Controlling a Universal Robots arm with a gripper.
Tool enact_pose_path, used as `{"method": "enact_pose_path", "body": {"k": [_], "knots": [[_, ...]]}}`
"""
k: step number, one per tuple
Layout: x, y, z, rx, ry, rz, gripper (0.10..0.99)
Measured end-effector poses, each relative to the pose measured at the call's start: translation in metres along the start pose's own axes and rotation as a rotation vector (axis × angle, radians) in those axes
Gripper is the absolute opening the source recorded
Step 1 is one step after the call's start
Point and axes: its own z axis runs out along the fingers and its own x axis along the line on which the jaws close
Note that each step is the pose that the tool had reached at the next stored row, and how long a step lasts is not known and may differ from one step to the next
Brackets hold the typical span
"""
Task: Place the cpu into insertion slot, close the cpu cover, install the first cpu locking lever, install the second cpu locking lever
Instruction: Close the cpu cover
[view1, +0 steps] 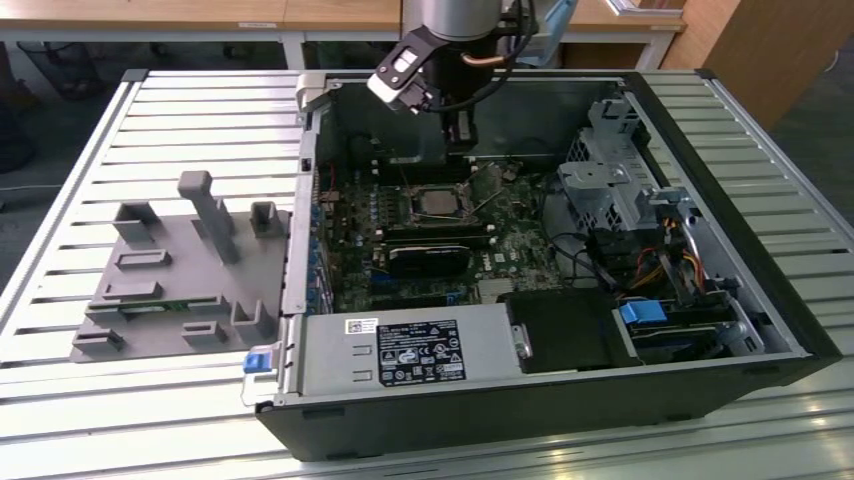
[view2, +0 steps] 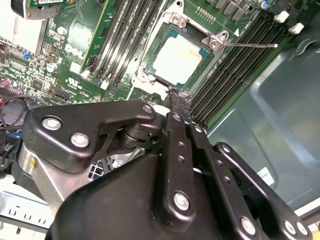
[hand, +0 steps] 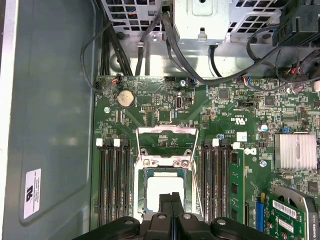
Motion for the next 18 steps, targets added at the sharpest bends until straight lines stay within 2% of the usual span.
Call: {"method": "enact_pose_path", "body": {"k": [18], "knots": [[0.0001, 0.0087, 0.0006, 0.000, 0.0000, 0.000, 0.106]]}}
